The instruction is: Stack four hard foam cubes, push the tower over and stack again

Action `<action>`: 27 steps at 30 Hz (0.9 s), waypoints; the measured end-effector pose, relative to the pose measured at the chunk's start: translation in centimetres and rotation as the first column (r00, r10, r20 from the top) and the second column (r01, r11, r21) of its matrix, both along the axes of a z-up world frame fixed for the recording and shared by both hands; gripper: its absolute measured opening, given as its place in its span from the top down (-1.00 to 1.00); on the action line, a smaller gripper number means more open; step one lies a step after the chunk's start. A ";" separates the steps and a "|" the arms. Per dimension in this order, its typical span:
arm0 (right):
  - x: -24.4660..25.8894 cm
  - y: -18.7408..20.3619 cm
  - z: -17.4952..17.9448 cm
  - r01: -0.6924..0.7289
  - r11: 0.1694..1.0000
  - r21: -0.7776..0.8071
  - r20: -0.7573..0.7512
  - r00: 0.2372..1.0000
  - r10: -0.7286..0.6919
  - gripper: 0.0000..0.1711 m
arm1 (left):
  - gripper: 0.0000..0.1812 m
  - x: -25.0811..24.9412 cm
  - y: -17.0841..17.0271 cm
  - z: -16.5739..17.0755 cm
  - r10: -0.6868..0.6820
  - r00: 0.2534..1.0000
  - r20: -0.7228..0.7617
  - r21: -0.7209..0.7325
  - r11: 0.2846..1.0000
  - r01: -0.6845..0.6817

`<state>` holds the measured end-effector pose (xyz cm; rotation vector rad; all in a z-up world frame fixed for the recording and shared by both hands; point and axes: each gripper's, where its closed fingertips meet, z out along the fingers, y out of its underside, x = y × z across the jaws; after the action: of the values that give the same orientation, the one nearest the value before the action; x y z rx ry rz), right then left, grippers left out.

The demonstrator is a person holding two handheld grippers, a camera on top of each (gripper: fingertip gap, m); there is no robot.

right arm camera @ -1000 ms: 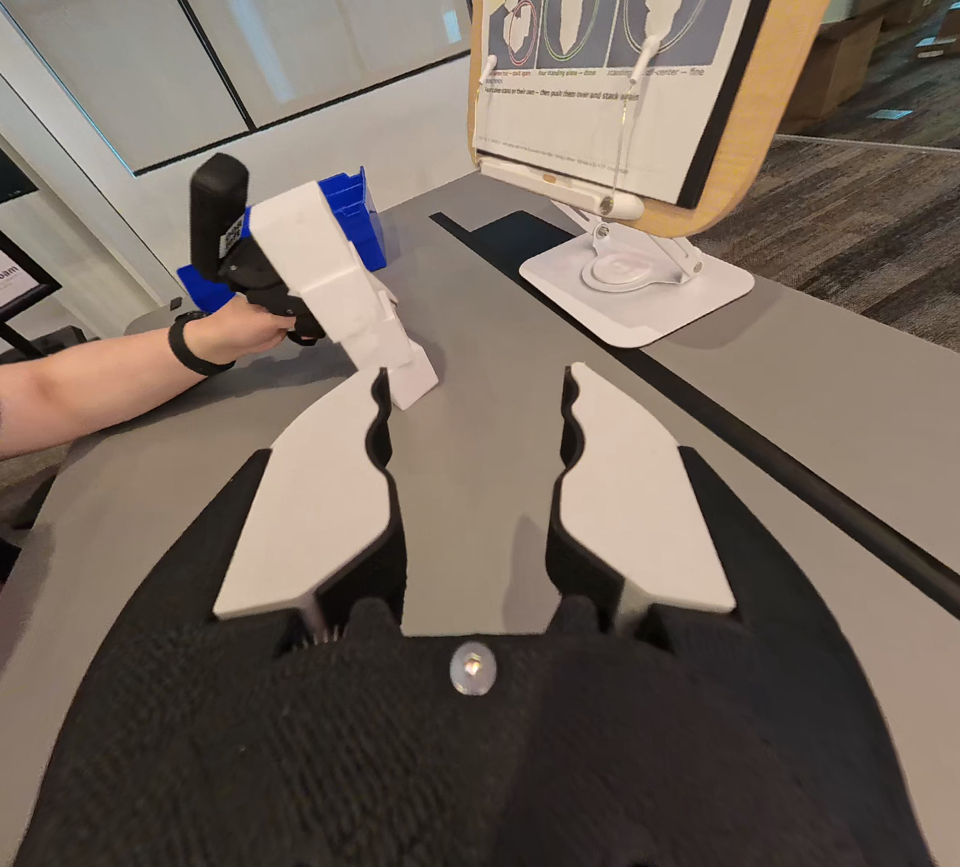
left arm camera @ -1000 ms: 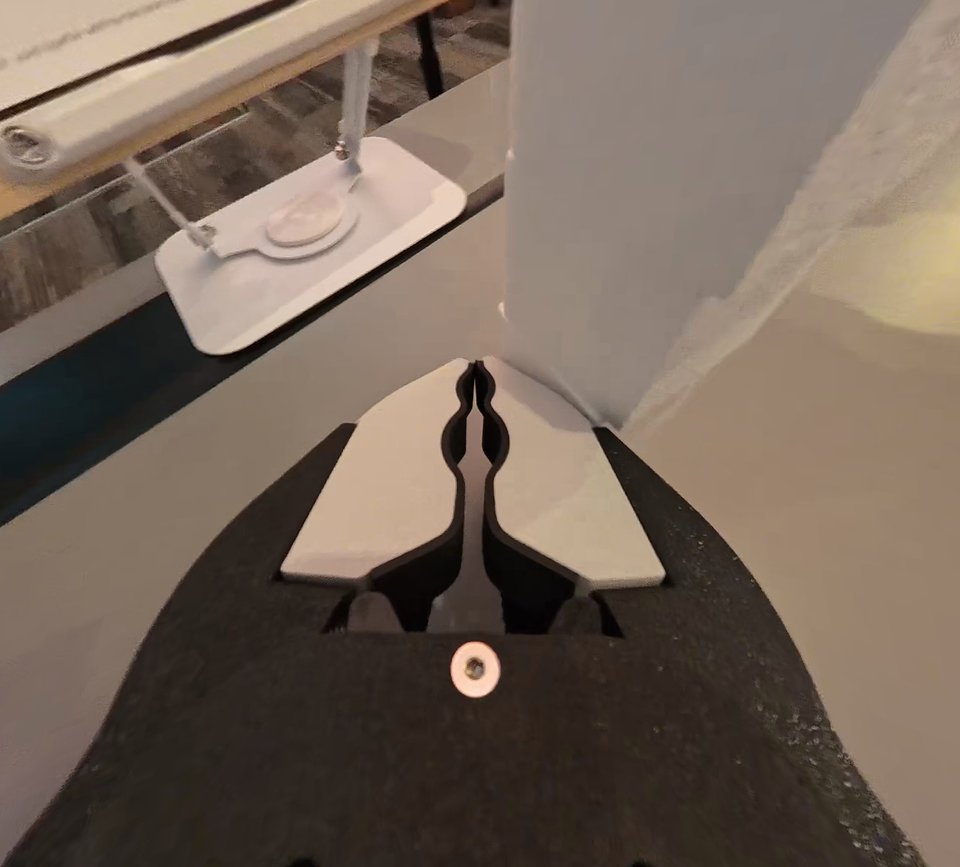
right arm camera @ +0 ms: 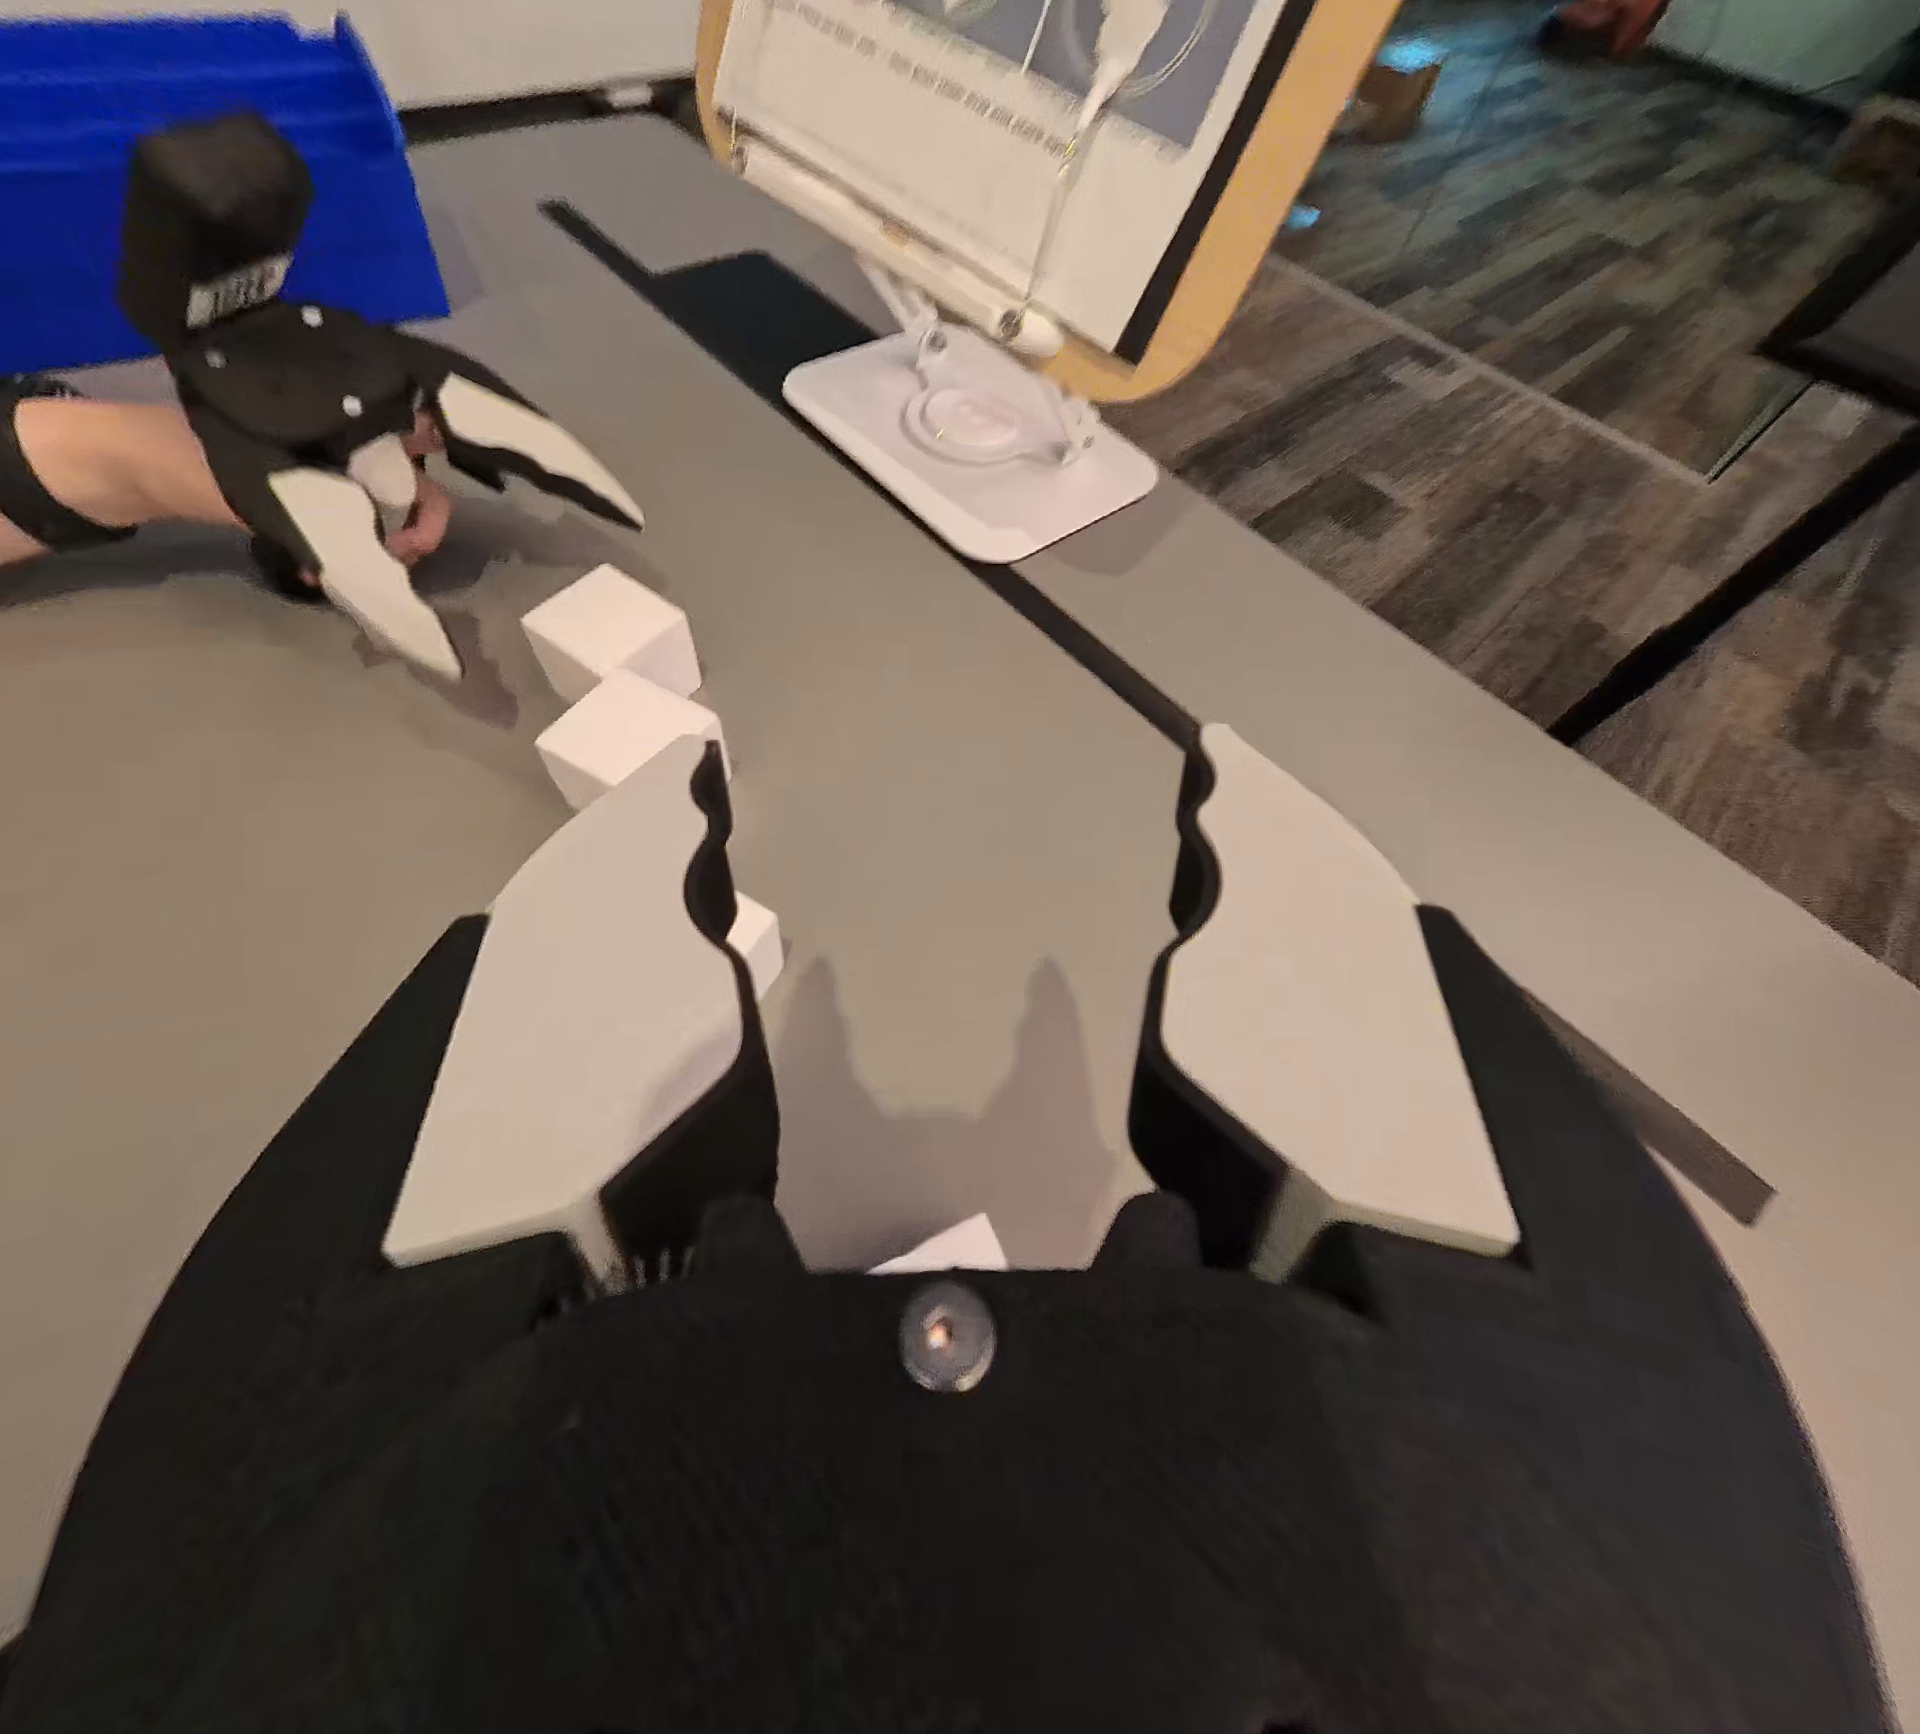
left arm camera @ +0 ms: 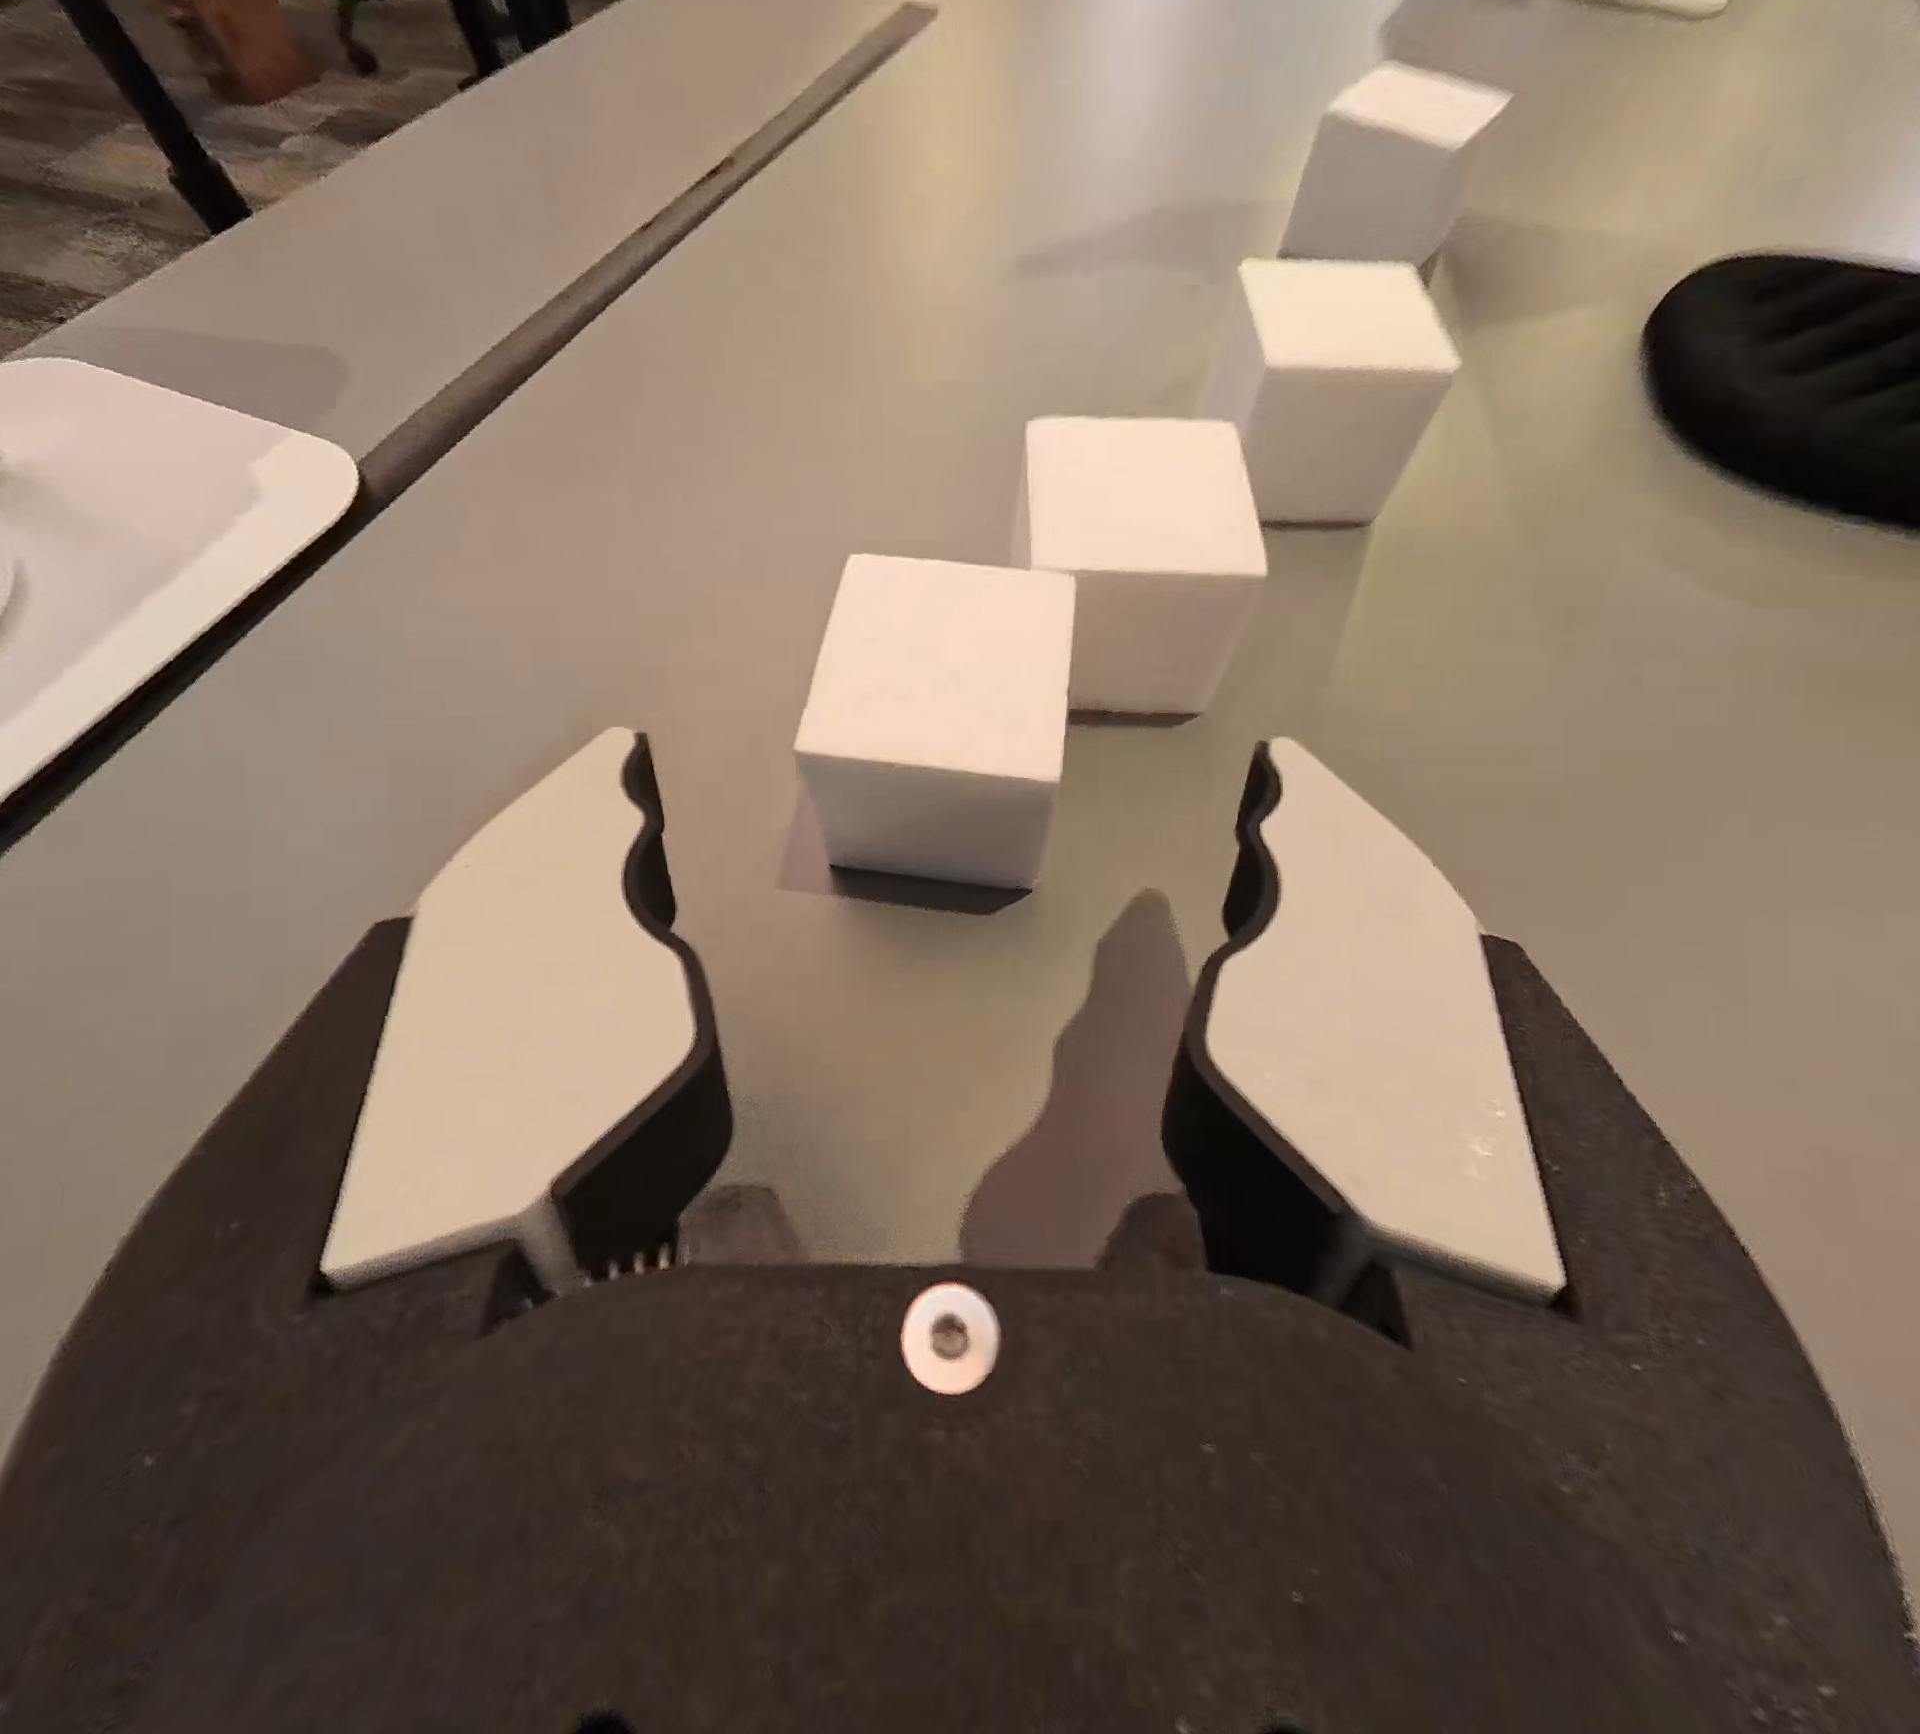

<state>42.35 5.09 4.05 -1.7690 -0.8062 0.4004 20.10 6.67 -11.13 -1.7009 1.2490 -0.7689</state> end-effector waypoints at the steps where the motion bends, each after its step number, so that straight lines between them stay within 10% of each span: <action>1: 0.5 -0.4 -0.1 -0.007 1.000 0.024 -0.017 1.000 0.008 0.02 | -0.16 0.3 0.1 -0.4 0.007 1.000 -0.026 0.009 1.000 -0.007; 6: 6.6 -3.4 -8.1 0.044 0.996 -0.084 0.050 0.998 -0.040 0.08 | 0.11 1.5 0.9 -1.4 0.077 0.992 -0.096 0.000 0.997 -0.077; 11: 8.5 -6.7 -10.1 -0.058 0.993 -0.101 -0.202 0.979 0.037 0.13 | 0.34 1.6 1.7 -2.8 0.165 0.963 -0.215 0.074 0.986 -0.152; 20: 7.1 -4.8 -18.5 -0.011 0.932 -0.361 0.168 0.983 0.076 0.24 | 0.34 -1.3 2.2 0.9 0.199 0.977 -0.077 0.056 0.979 -0.195; 27: 4.3 -2.2 -12.2 -0.055 0.984 -0.168 0.085 0.994 0.070 0.26 | 0.34 -3.3 2.5 6.8 0.191 0.979 0.065 0.084 0.977 -0.196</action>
<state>46.66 2.86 -8.18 -1.9307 -0.9167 0.4416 16.75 9.14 -4.28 -1.6861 1.0457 -0.6306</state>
